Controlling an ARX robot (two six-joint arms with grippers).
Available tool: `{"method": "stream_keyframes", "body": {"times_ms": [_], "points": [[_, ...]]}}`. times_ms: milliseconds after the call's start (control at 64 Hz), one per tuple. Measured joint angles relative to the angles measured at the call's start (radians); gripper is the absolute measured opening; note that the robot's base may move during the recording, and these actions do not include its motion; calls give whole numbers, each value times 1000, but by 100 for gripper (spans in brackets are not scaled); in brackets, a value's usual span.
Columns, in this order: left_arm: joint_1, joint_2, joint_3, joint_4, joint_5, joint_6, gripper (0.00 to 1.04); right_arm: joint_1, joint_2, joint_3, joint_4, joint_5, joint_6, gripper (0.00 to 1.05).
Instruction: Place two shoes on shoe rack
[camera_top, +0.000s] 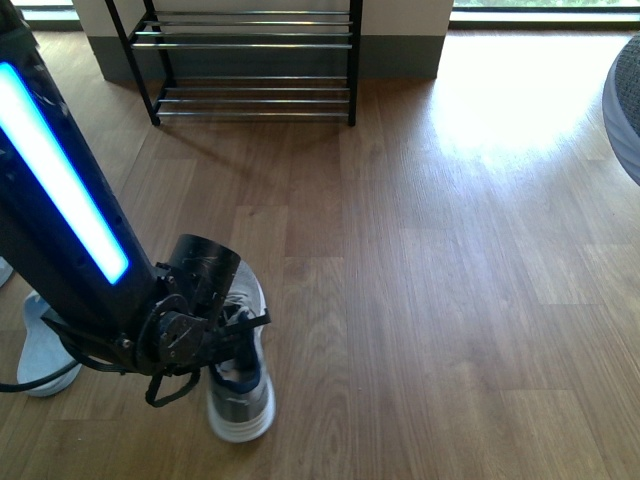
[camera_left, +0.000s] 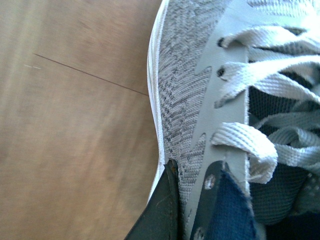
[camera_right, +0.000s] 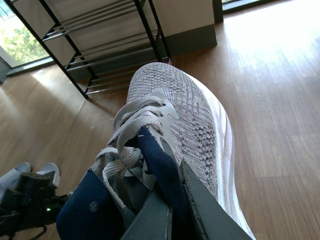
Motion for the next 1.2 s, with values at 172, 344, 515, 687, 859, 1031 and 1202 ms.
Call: {"method": "stream_keyframes", "body": {"times_ms": [172,344,515,687,859,1031,1202], "points": [[4,-401,-338,170,-216,236,2,0,0,0,0,0,0,1],[4,-851,-620,83,-299,243,2,0,0,0,0,0,0,1],[-2,-1403,-763,-217,-439,200,2,0,0,0,0,0,0,1],[-50,-1791,-785,-479,-563,177,2,0,0,0,0,0,0,1],[-53,-1820,-790,-488,-560,170,2,0,0,0,0,0,0,1],[-53,-1820,-790,-488,-557,171,2,0,0,0,0,0,0,1],[-53,-1820,-790,-488,-561,171,2,0,0,0,0,0,0,1]]}}
